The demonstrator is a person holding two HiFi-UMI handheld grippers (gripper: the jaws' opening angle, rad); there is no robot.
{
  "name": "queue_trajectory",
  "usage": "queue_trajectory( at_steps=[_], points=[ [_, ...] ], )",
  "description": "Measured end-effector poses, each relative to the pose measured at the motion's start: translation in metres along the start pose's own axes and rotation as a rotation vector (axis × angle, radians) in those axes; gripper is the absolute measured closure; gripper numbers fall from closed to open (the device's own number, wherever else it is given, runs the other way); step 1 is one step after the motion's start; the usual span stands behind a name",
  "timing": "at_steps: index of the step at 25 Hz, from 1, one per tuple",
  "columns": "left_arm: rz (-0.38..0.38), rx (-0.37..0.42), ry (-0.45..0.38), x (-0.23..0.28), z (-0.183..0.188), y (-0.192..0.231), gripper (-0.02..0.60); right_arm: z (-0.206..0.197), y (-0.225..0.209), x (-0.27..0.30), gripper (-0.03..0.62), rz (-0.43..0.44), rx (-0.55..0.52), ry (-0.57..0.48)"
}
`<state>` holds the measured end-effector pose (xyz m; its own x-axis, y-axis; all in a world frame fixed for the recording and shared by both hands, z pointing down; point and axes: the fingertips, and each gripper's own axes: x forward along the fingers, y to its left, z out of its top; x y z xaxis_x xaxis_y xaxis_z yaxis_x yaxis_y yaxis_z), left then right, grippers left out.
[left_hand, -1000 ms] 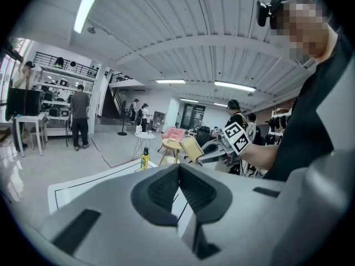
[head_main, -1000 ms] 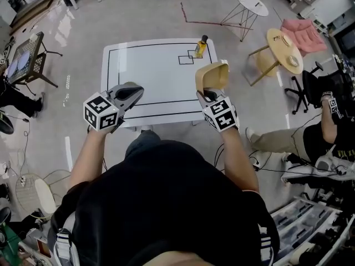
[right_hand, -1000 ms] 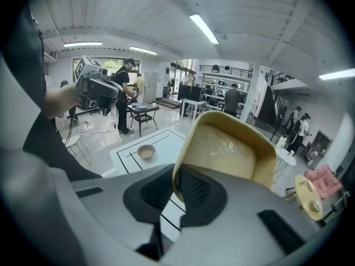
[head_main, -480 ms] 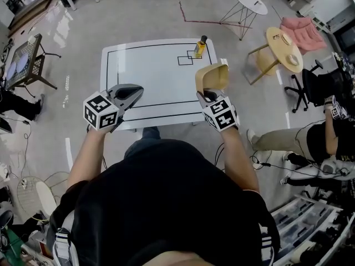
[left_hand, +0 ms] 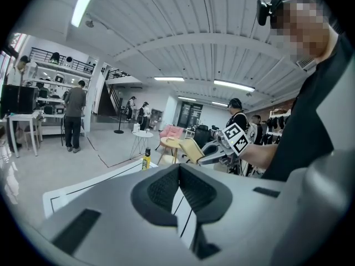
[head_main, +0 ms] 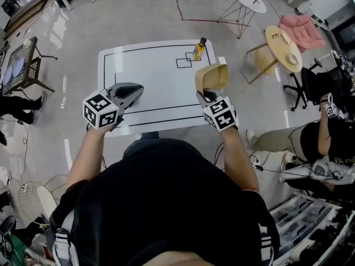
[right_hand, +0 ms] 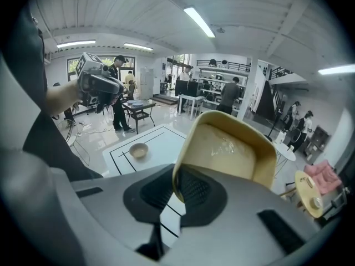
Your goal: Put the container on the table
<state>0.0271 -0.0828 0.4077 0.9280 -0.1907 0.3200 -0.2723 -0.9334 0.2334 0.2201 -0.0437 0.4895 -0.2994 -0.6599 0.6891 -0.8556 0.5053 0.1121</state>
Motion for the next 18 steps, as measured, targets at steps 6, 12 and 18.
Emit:
queue_trajectory(
  at_steps=[6,12,18],
  points=[
    [-0.012,-0.011,0.016,0.005,0.000,0.019,0.574,0.010,-0.006,0.018,0.579,0.004,0.011,0.003],
    [-0.017,-0.014,0.016,0.014,0.008,0.038,0.574,0.018,-0.016,0.034,0.579,0.010,0.014,0.010],
    [-0.024,-0.022,0.023,0.017,0.009,0.052,0.574,0.025,-0.020,0.049,0.579,0.020,0.019,0.021]
  ],
)
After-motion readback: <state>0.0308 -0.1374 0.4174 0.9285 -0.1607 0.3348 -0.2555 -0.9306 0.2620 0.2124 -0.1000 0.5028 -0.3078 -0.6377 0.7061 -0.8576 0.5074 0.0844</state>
